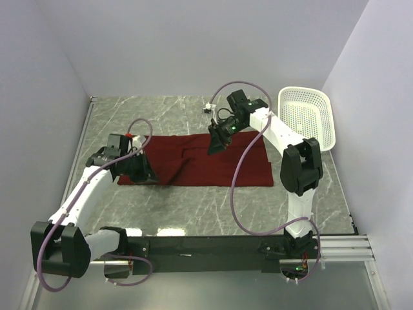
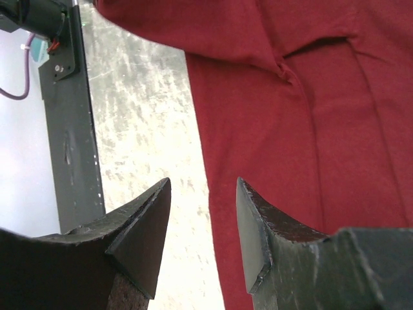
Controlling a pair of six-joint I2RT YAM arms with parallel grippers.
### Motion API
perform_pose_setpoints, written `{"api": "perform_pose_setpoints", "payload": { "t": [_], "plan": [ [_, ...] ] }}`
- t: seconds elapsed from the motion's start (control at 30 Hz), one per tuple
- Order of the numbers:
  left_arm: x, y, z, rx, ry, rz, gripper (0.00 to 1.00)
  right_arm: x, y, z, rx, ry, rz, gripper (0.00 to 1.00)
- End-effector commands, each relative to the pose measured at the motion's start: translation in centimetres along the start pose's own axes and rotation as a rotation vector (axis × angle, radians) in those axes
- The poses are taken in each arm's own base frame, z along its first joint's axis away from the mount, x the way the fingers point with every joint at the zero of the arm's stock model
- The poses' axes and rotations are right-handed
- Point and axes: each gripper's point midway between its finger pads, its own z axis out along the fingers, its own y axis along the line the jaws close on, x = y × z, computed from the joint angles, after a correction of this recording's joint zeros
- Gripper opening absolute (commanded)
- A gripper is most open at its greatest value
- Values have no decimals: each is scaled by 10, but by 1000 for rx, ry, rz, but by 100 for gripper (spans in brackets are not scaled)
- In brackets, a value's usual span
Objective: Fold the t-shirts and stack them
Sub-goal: Fold the tshirt
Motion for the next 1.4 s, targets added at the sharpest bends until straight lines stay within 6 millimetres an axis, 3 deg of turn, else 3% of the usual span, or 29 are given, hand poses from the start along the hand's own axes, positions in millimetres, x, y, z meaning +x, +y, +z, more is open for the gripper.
{"api": "perform_pose_setpoints", "payload": {
  "t": [0.0, 0.1, 0.17, 0.2, 0.23, 0.33, 0.53, 0.73, 0.83, 0.97, 1.23, 1.37],
  "plan": [
    [31, -8, 2, 52, 134, -49, 6, -6, 6, 6, -28, -16, -1, 52],
    [44, 1, 0, -10, 170, -41, 9, -4, 9, 9, -39, -11, 2, 52],
    [25, 4, -12, -80, 74, -17, 26, -1, 10, 10, -38, -10, 4, 52],
    [13, -1, -24, -90, -8, -5, 42, 2, 11, 11, -41, -5, 7, 52],
    [-2, -4, -34, -104, -81, 17, 51, 3, 12, 9, -37, -5, 4, 52],
    [-15, -9, -41, -93, -169, 25, 64, 8, 15, 9, -34, -3, 6, 52],
    [-15, 1, 2, -72, -111, -75, 55, 25, 27, 4, -28, 0, 14, 52],
    [-44, -2, 36, -57, -111, -33, 53, 39, 42, -3, -37, -9, 27, 52],
    [-57, 9, 55, -109, -73, -5, 52, 44, 43, -2, -45, -17, 44, 52],
    [-51, 25, 84, -155, 29, 22, 50, 45, 44, -6, -53, -30, 52, 52],
    [-60, 34, 100, -198, 63, 52, 50, 46, 40, -7, -61, -39, 68, 52],
    [-52, 36, 109, -194, 117, 64, 49, 46, 40, -10, -56, -45, 70, 52]
  ]
}}
